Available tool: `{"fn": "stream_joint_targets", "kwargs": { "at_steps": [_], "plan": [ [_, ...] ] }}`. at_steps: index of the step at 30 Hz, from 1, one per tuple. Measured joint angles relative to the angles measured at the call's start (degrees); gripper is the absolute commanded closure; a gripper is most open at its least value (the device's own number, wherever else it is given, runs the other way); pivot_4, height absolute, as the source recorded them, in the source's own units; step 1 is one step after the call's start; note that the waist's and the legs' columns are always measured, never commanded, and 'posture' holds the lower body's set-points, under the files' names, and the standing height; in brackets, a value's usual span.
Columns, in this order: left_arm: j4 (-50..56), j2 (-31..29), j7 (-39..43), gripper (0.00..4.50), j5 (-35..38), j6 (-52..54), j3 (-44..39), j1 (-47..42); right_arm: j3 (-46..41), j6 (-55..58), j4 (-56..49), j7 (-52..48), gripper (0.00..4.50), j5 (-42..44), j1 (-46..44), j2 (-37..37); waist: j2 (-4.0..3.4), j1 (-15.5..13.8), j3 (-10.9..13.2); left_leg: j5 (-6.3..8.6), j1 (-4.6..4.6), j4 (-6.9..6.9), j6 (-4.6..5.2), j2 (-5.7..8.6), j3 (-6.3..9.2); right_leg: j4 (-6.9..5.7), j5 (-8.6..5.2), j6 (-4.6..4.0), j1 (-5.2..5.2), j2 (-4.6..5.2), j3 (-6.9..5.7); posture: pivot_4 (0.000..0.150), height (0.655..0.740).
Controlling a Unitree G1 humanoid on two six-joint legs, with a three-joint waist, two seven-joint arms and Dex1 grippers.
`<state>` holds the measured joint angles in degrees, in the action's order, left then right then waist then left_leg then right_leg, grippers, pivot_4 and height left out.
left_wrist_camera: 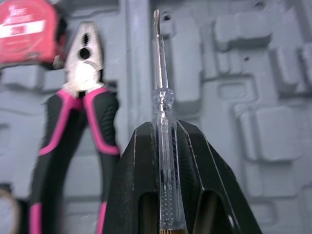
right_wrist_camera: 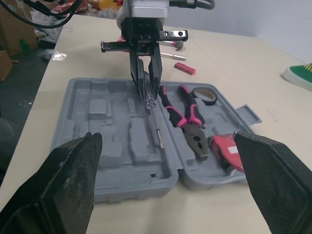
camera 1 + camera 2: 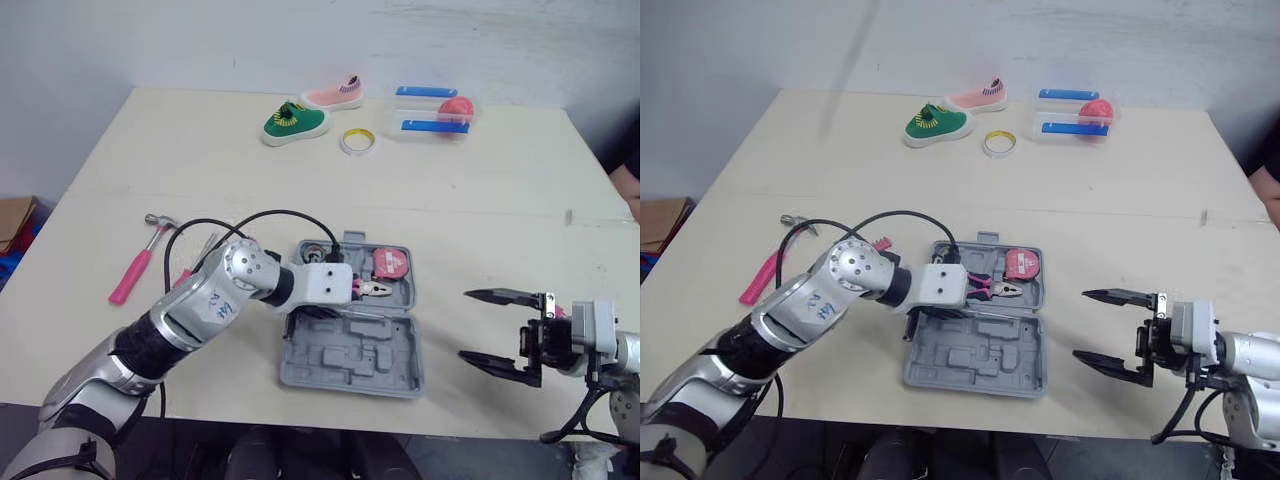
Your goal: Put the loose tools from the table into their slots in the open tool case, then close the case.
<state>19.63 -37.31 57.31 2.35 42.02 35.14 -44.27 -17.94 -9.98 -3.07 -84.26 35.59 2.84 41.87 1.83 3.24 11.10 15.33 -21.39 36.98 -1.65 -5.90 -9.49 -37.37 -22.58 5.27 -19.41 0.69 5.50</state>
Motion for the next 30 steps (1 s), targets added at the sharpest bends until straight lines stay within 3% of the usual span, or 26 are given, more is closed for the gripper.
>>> {"fn": "stream_joint_targets", "kwargs": {
  "at_steps": [20, 26, 30],
  "plan": [
    [-2.2, -1.5, 1.7, 4.42, -5.2, -5.1, 0.8, 1.3, 0.1, -1.7, 0.4, 0.5, 0.0, -0.5, 0.3, -1.4, 0.0, -0.1, 0.0, -0.03, 0.11, 0.1, 0.11, 0.05, 0.04, -0.09, 0.04, 0.0, 0.15, 0.44, -0.06, 0.15, 0.74],
    [-2.3, -0.7, 1.0, 2.1, -7.3, -7.2, 0.5, 2.4, 0.1, -2.1, 0.4, 0.6, 0.0, -0.5, 0.1, -1.5, 0.0, -0.1, 0.0, -0.03, 0.1, 0.09, 0.18, 0.13, 0.04, -0.08, 0.04, 0.01, 0.15, 0.62, -0.17, 0.15, 0.74],
    [0.3, -2.6, 2.2, 2.1, -7.6, -7.3, -0.7, 2.6, 0.1, -2.0, 0.4, 0.6, 0.0, -0.5, 0.1, -1.4, 0.0, -0.1, 0.0, -0.02, 0.09, 0.04, 0.21, 0.16, 0.01, -0.06, 0.04, 0.01, 0.14, 0.69, -0.21, 0.15, 0.74]
  ]
}}
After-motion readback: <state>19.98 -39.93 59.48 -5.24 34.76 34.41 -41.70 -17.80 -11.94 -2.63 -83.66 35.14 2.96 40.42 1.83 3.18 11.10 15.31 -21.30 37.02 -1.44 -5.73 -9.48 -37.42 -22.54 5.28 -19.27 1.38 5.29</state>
